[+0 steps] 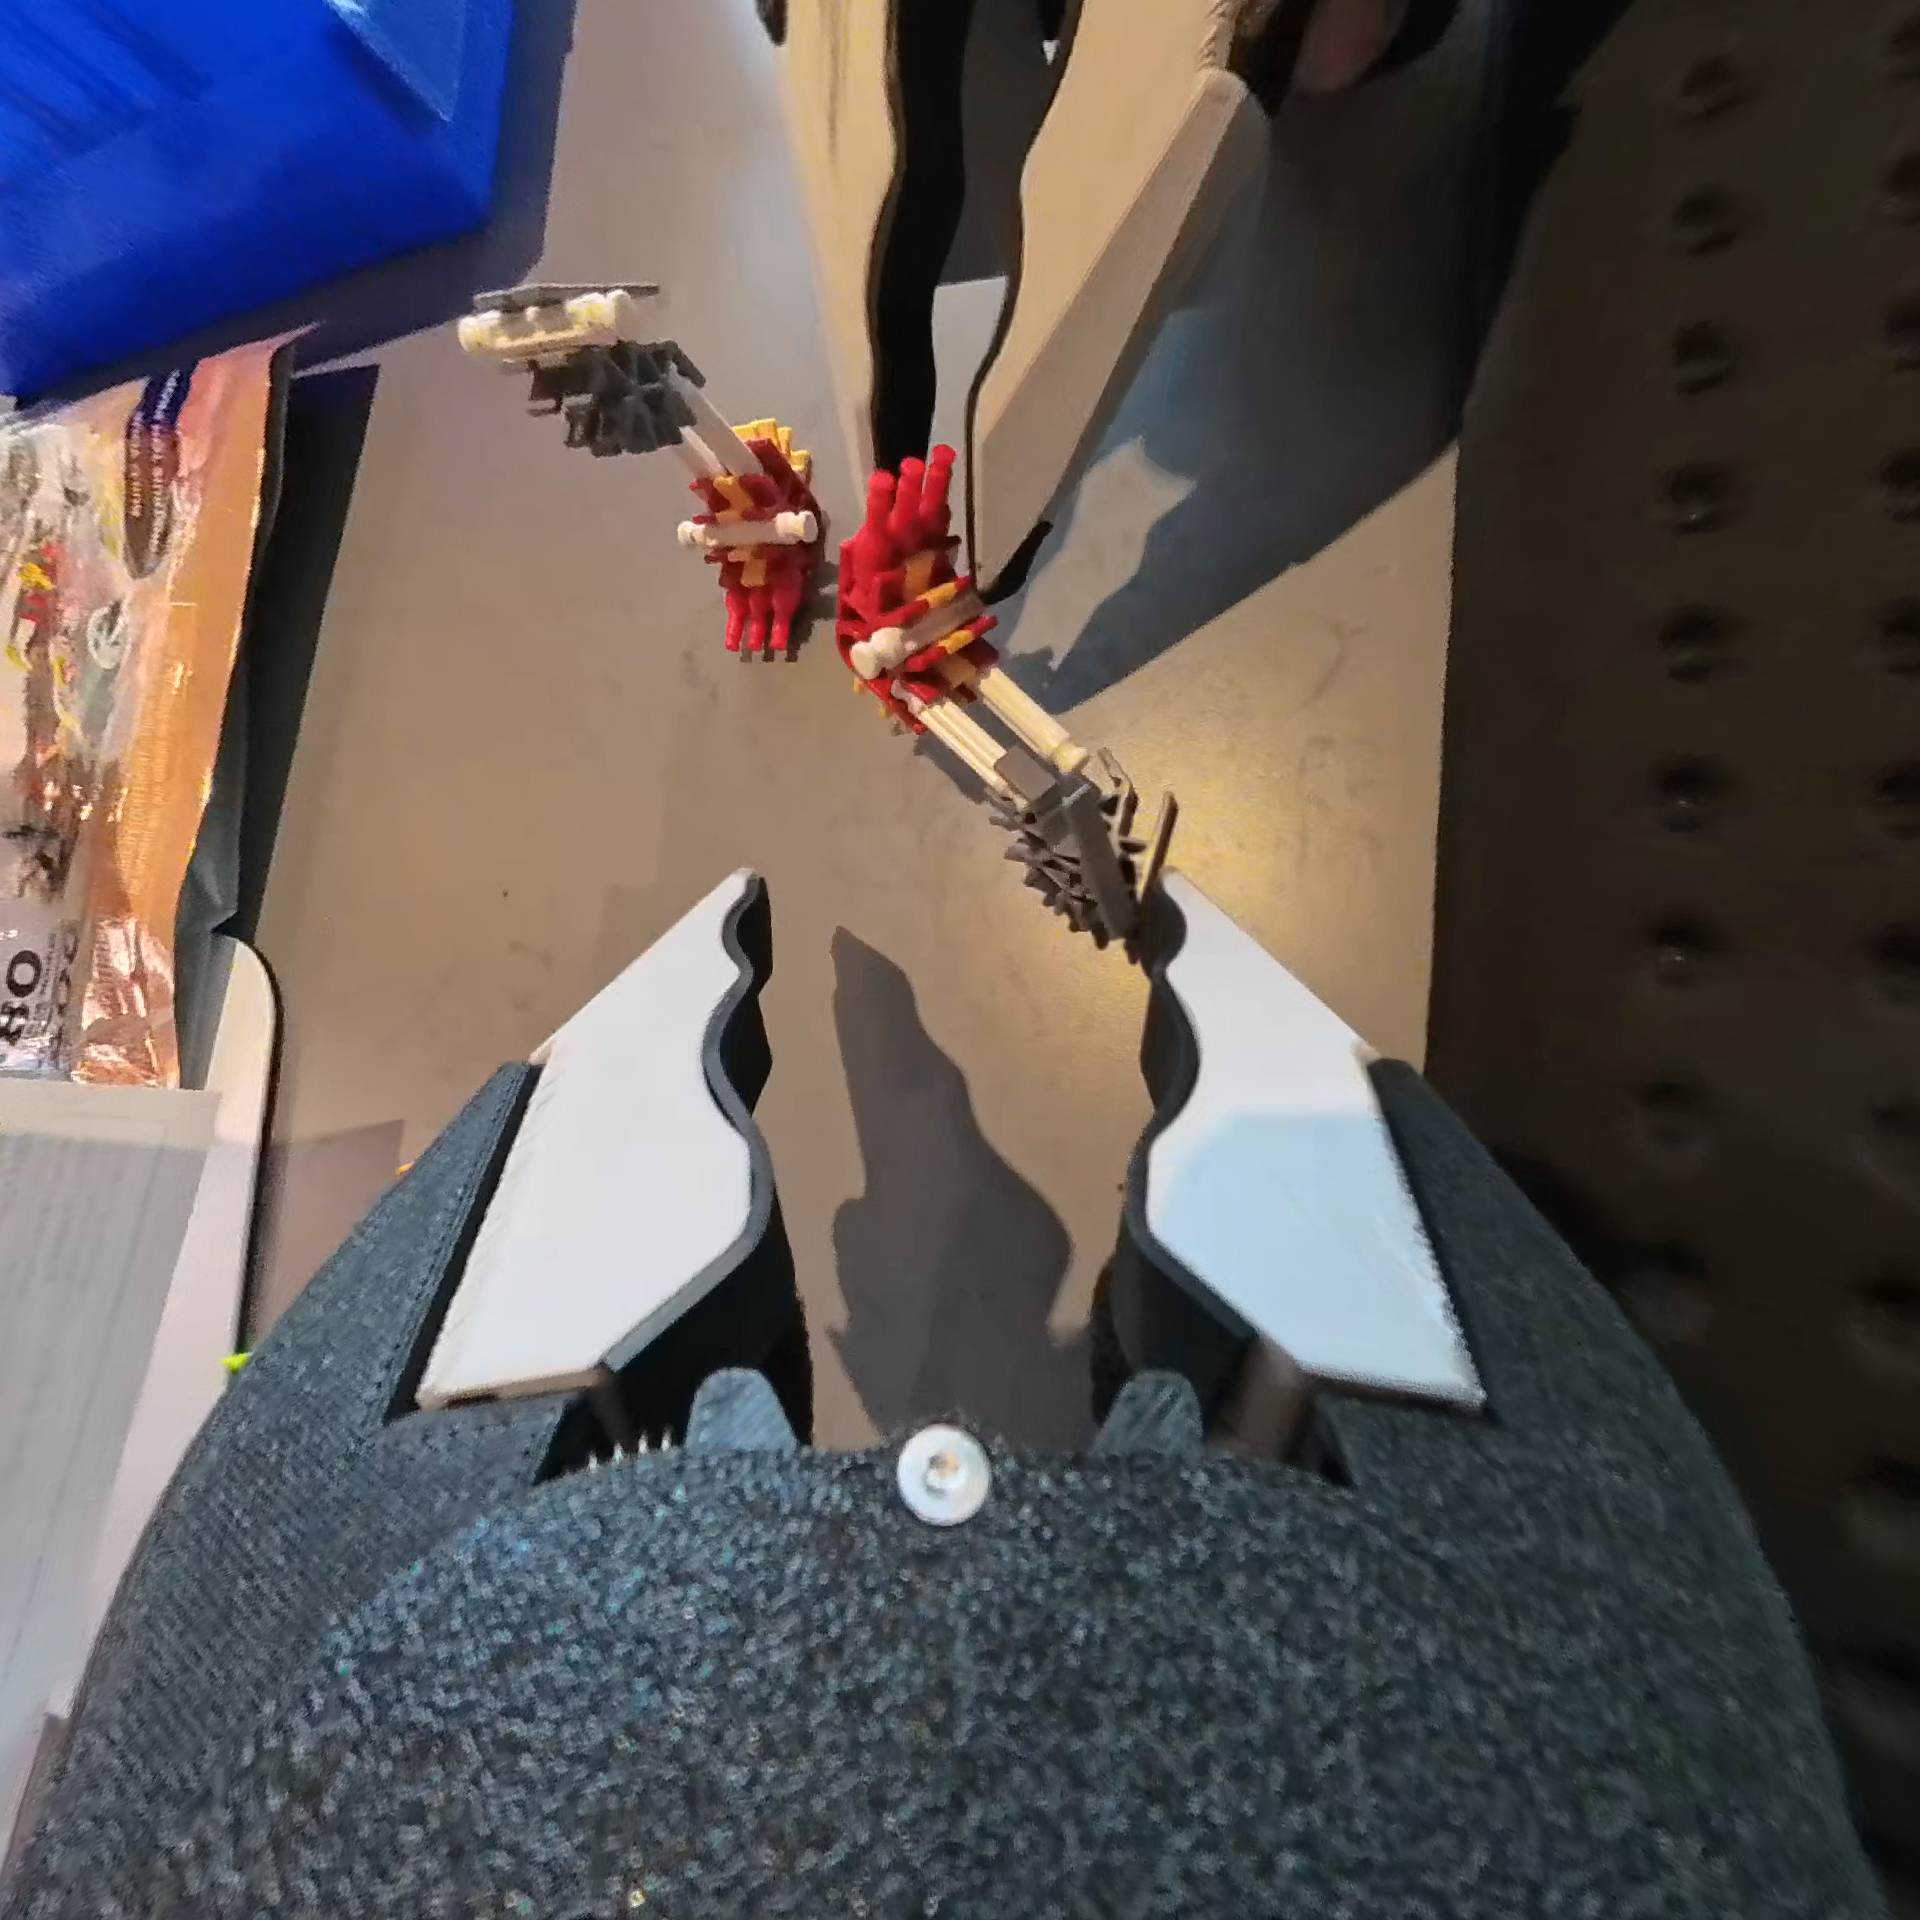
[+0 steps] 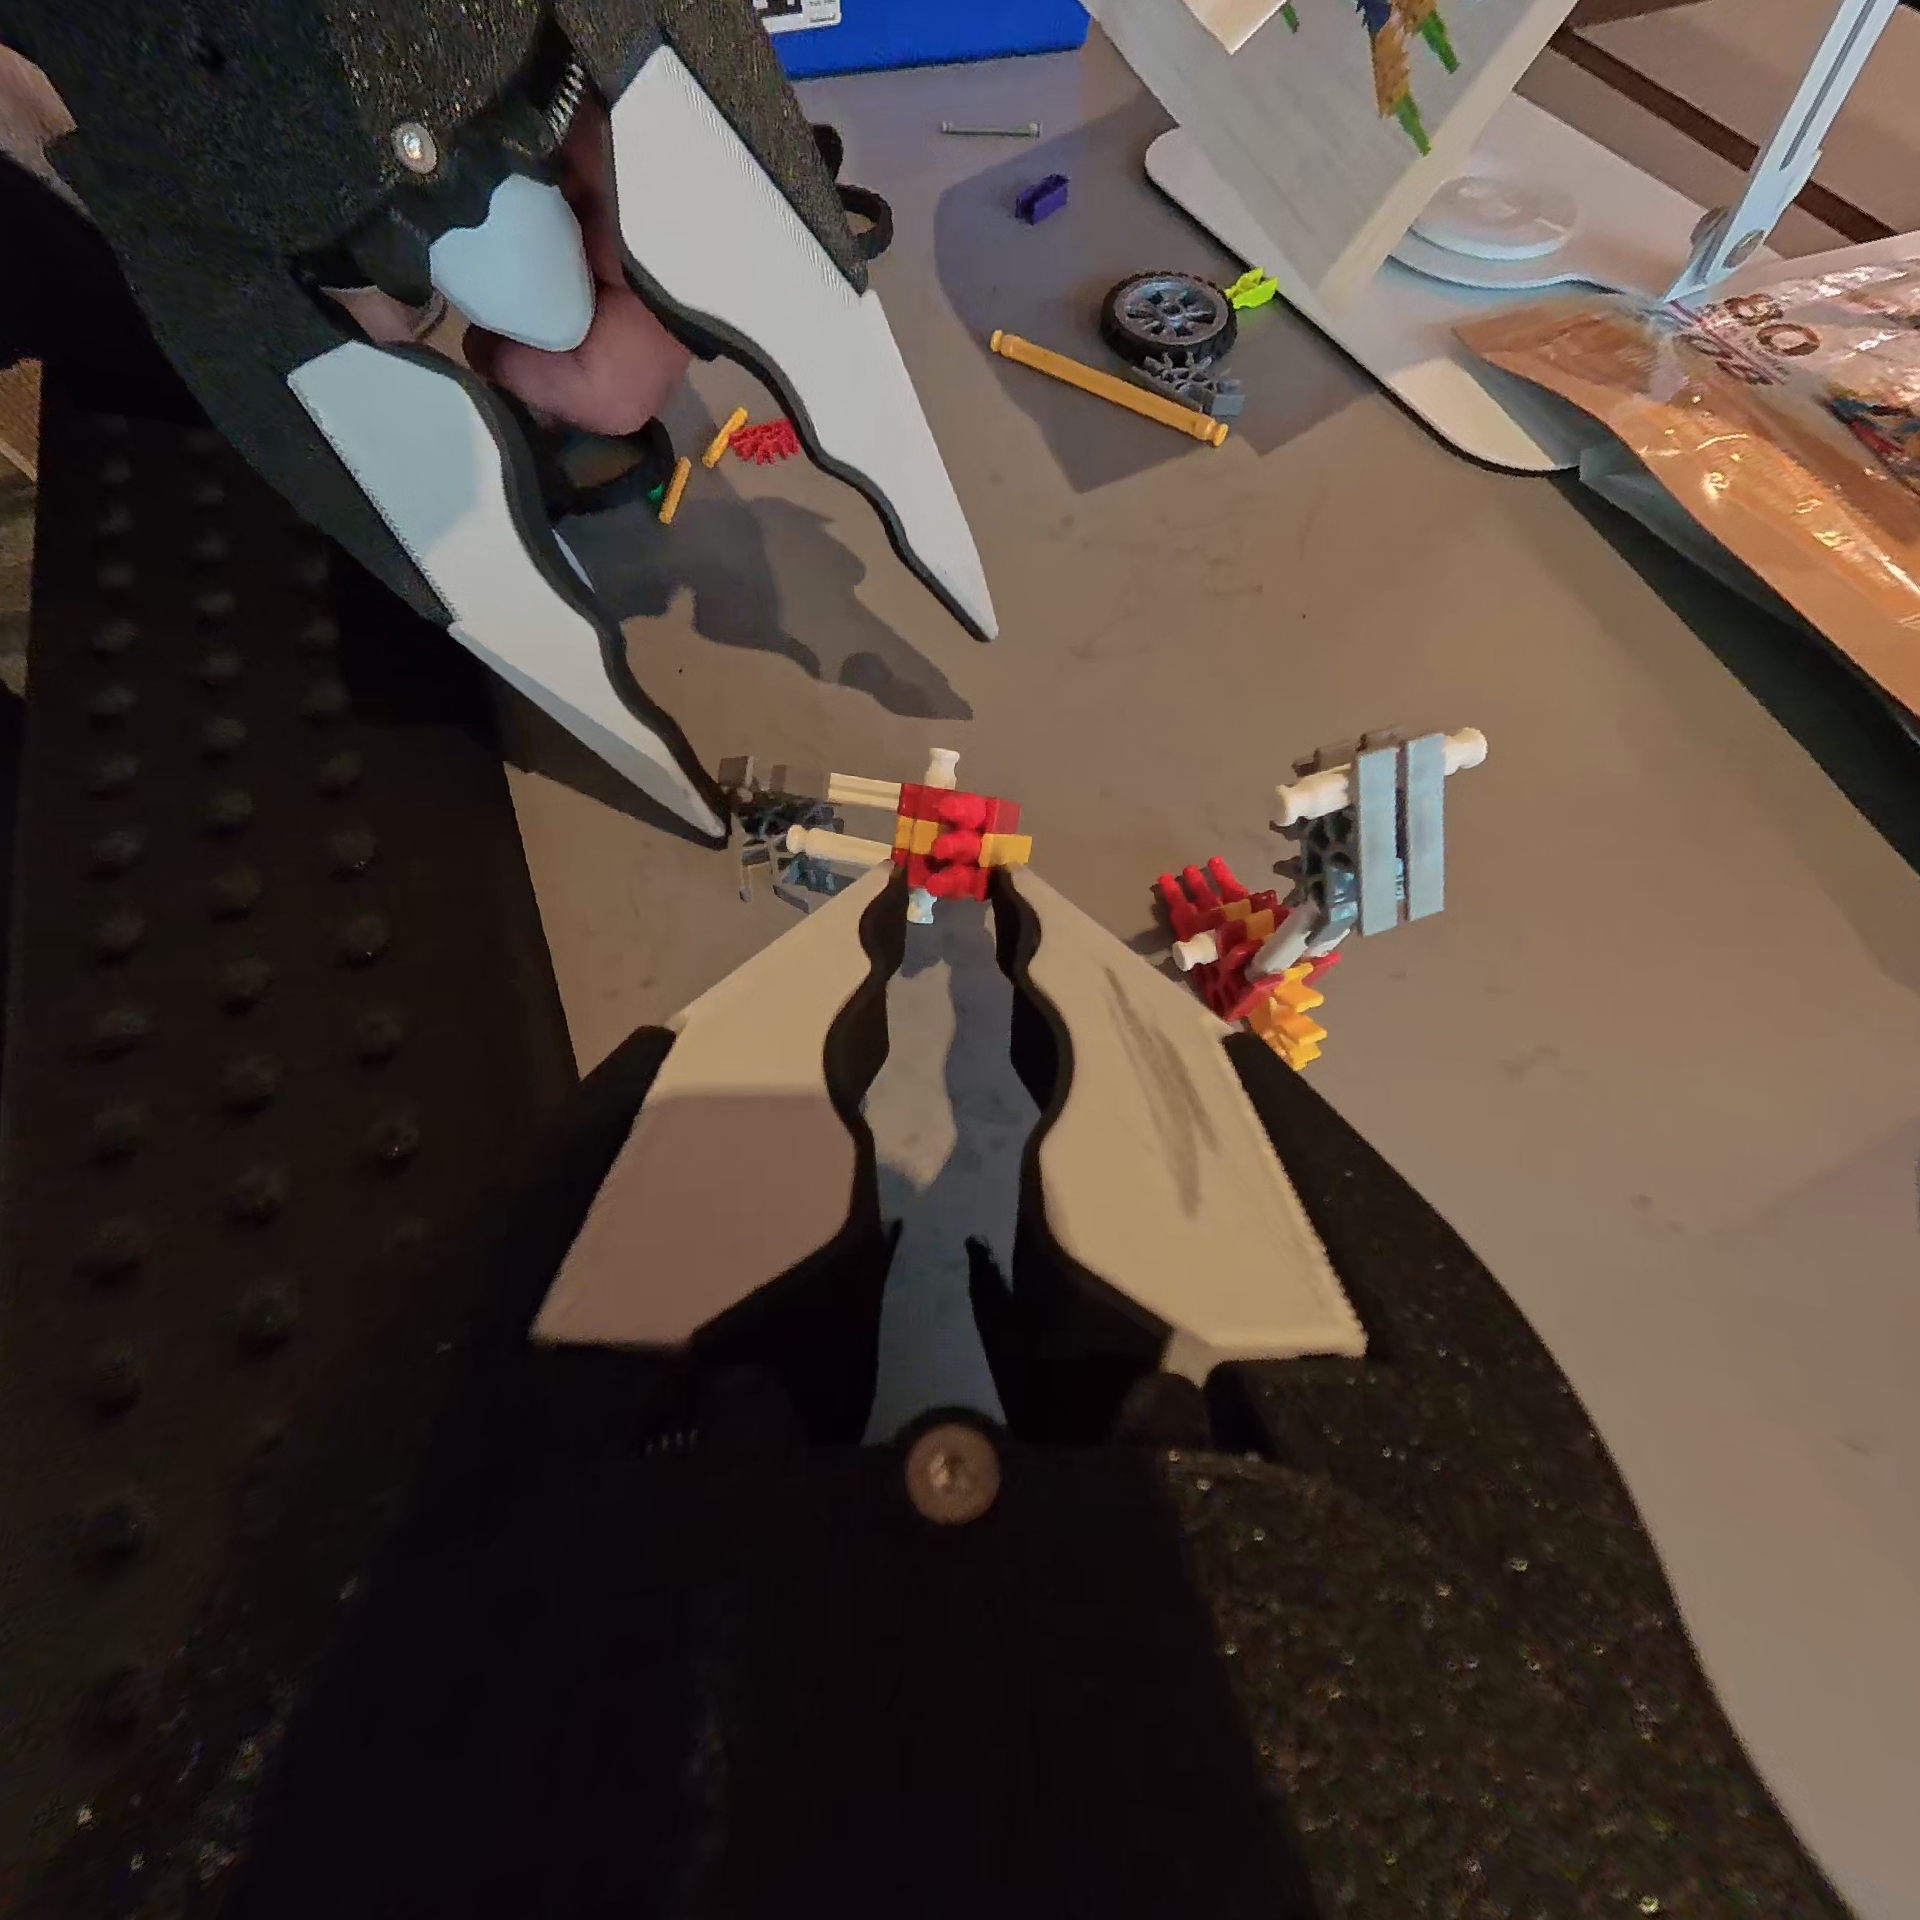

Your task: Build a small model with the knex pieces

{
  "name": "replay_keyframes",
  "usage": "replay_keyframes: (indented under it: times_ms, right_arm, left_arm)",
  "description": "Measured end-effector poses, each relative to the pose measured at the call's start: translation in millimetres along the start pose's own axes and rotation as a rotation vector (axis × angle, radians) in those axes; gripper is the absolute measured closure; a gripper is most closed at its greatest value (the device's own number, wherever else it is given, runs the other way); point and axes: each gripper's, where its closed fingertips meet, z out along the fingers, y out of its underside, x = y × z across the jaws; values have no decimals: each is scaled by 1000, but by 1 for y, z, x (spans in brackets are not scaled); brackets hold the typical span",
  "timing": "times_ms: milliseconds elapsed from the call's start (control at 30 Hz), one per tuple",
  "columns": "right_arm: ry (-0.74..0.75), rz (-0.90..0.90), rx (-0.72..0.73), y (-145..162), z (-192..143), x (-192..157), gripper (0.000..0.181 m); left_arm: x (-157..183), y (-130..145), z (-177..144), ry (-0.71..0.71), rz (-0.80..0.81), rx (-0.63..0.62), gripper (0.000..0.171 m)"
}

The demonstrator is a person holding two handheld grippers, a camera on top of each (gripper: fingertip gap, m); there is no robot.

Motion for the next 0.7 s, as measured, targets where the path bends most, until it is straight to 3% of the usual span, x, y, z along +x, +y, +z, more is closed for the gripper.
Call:
replay_keyframes:
  times_ms: [233, 700]
  right_arm:
    - [11, -20, -28, 4, 2, -3, 165]
    - [57, -78, -134, 22, 4, -4, 164]
  left_arm:
    - [2, -2, -4, -20, 24, 16, 103]
    - [13, -3, 1, 12, 66, 17, 127]
